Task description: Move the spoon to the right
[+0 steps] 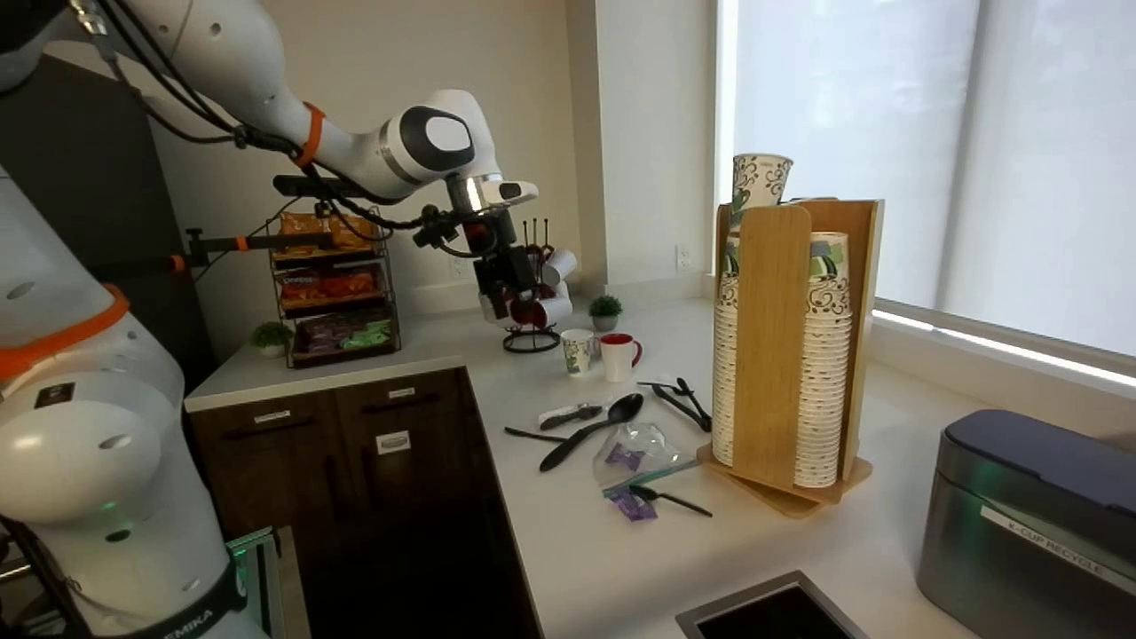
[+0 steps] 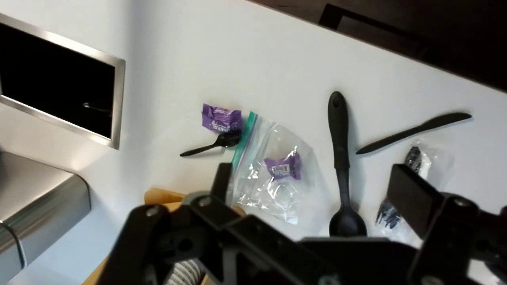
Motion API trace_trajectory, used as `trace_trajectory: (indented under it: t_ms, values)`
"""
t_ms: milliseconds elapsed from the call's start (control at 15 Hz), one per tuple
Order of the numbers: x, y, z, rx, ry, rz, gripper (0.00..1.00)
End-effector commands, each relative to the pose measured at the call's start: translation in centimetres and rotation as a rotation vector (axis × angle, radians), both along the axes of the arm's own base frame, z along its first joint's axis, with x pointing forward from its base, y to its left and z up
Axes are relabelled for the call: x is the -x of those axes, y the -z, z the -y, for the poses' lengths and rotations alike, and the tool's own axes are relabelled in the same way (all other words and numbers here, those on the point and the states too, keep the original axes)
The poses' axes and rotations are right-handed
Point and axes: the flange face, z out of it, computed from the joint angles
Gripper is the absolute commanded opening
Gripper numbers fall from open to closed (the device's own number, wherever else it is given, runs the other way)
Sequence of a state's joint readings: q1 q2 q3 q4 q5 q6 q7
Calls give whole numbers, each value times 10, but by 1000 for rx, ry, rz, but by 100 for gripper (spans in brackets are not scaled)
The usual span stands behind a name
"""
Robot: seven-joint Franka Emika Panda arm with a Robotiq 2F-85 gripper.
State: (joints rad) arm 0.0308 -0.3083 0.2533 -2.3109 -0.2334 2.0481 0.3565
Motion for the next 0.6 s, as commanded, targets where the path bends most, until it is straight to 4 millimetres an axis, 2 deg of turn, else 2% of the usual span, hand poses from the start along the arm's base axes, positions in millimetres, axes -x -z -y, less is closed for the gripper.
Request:
trace_trajectory:
  t_ms: [0, 200, 333, 467, 533]
  values:
    - [-5, 4, 0, 6, 14, -7, 100]
    - [-13, 5, 5, 21, 37, -3, 100]
    - [-22, 18, 25, 67, 58, -41, 100]
    - [-34, 37, 40, 56, 42, -75, 100]
    - [-48, 54, 38, -25, -19, -118, 100]
